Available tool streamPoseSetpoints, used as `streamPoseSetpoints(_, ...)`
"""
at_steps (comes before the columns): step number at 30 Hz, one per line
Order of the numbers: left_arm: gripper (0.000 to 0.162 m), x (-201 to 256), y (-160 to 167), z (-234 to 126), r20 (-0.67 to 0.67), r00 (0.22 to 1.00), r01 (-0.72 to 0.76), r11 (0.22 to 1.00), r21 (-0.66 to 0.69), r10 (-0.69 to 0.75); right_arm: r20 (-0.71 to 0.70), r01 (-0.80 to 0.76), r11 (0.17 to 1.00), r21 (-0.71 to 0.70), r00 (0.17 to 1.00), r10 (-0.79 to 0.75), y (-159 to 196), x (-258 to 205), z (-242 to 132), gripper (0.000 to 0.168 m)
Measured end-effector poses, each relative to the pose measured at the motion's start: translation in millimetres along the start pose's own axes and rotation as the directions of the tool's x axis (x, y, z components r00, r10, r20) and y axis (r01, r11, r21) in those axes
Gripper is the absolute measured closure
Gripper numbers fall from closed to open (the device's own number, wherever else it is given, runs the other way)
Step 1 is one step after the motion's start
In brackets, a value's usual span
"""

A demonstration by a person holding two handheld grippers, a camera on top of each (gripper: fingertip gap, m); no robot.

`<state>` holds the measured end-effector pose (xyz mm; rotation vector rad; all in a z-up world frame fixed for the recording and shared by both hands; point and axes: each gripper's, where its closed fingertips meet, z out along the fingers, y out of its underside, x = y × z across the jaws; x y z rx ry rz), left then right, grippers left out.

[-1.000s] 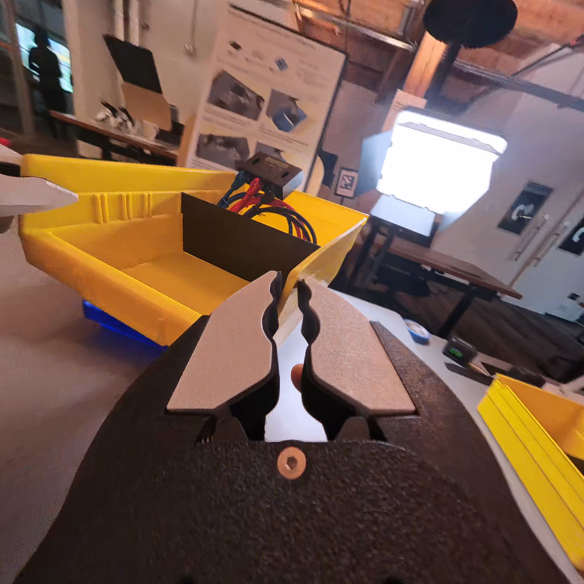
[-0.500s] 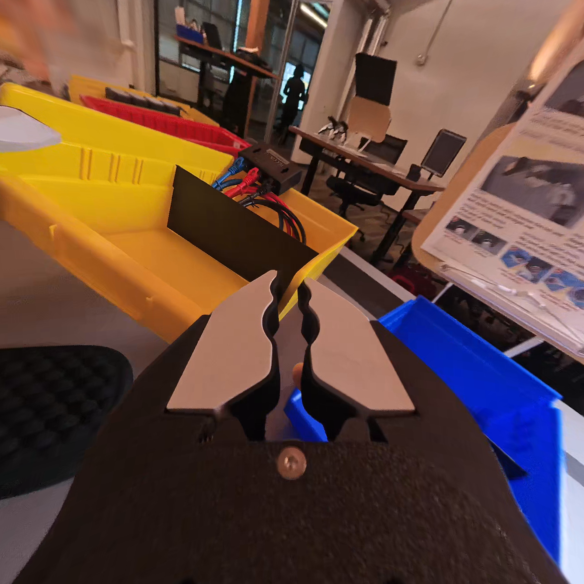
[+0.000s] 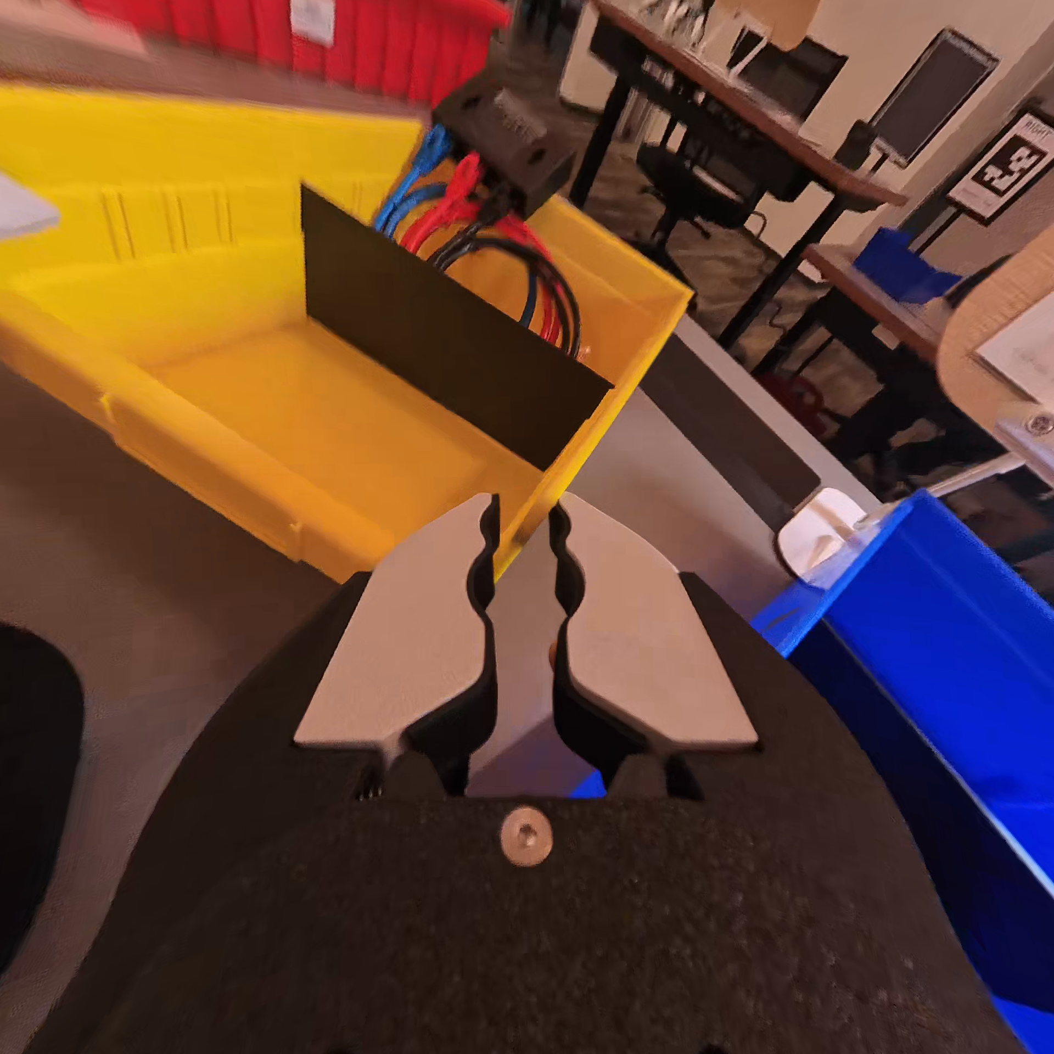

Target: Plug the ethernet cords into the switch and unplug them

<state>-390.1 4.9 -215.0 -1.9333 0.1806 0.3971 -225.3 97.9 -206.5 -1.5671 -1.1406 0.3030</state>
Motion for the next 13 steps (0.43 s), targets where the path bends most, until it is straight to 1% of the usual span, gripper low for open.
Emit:
streamPoseSetpoints(1, 0.151, 0, 4, 4, -0.016, 0.999, 0.036, 0.999, -0.011, -0.036, -0.007, 0.055, 0.997, -0.051, 0.998, -0.055, 4, -2, 0, 0.146)
streamPoseSetpoints(2, 0.151, 2, 8, 6, -0.045, 0.997, 0.064, 0.998, -0.030, -0.065, -0.027, 0.100, 0.993, -0.064, 0.994, -0.102, 4, -1, -4, 0.144)
streamPoseSetpoints(3, 0.148, 3, 14, 9, -0.063, 0.994, 0.085, 0.994, -0.064, -0.089, -0.044, 0.126, 0.991, -0.040, 0.991, -0.128, -1, -1, -11, 0.144)
streamPoseSetpoints(5, 0.138, 7, 12, 10, -0.111, 0.985, 0.130, 0.990, -0.047, -0.135, -0.032, 0.149, 0.989, -0.011, 0.988, -0.149, -8, -4, -29, 0.137)
streamPoseSetpoints(7, 0.128, 7, 3, 5, -0.140, 0.976, 0.165, 0.986, -0.019, -0.166, 0.008, 0.142, 0.990, 0.024, 0.990, -0.142, -11, -5, -52, 0.135)
streamPoseSetpoints(9, 0.125, 1, -9, -5, -0.119, 0.981, 0.160, 0.987, 0.028, -0.155, 0.059, 0.111, 0.992, 0.055, 0.992, -0.114, -8, 0, -77, 0.132)
streamPoseSetpoints(11, 0.123, -2, -22, -15, -0.111, 0.984, 0.147, 0.986, 0.078, -0.138, 0.104, 0.058, 0.997, 0.050, 0.993, -0.063, 4, 13, -99, 0.124)
streamPoseSetpoints(13, 0.123, 5, -36, -24, -0.147, 0.981, 0.146, 0.982, 0.124, -0.127, 0.153, 0.006, 1.000, 0.010, 0.988, -0.007, 21, 31, -118, 0.118)
